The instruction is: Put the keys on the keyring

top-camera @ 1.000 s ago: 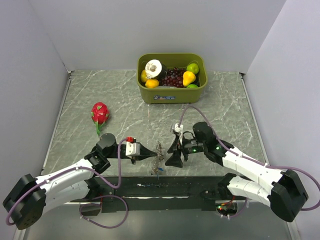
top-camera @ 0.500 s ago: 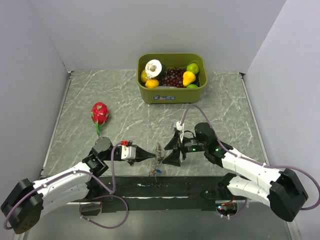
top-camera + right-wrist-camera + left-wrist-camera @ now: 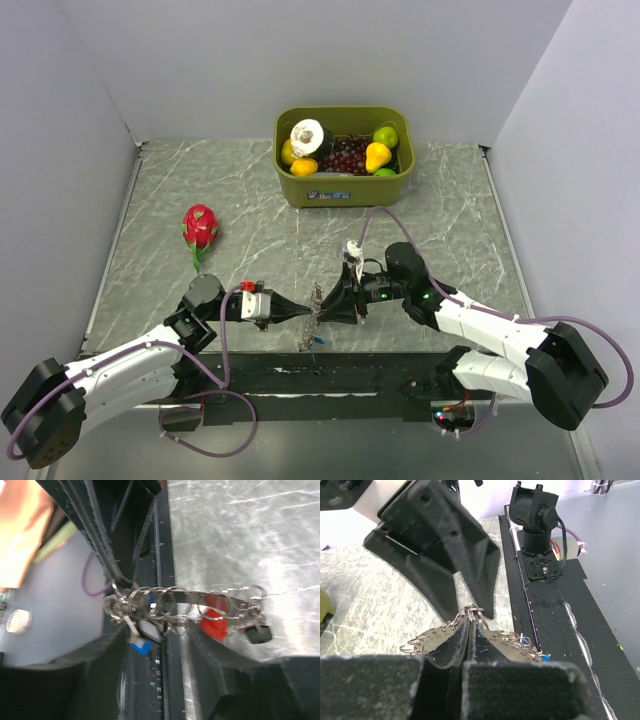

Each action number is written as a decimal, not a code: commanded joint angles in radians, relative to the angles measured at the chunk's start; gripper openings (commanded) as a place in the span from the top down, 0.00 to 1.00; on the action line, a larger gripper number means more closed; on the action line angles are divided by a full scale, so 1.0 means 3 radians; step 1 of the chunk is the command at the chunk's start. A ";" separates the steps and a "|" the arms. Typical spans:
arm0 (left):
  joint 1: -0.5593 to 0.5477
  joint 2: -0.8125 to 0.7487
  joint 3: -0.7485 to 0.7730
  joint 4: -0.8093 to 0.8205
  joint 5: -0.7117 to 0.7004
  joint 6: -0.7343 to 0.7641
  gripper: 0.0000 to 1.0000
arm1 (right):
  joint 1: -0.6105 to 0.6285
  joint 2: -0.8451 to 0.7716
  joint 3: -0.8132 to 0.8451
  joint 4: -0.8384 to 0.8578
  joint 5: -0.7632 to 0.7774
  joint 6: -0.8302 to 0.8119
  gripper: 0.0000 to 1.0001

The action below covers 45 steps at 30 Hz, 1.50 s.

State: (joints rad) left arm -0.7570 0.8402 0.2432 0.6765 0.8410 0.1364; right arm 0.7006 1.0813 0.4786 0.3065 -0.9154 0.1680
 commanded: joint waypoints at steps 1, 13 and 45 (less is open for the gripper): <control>-0.0008 -0.0045 0.0048 0.0250 0.0076 0.0005 0.99 | 0.0022 0.0051 0.0143 0.0206 -0.0160 0.0079 0.61; -0.0013 -0.0065 0.0038 0.0153 0.0030 0.0052 0.99 | 0.0017 -0.0240 0.0358 -0.0658 -0.0043 -0.0309 1.00; -0.0008 -0.0126 0.0038 0.0143 0.0168 0.0103 0.99 | -0.0024 -0.0342 0.0517 -0.1272 0.0648 -0.0775 1.00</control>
State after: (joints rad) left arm -0.7589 0.8391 0.2432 0.6460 0.8326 0.1577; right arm 0.7040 0.9825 0.5972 -0.0589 -0.8242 -0.0334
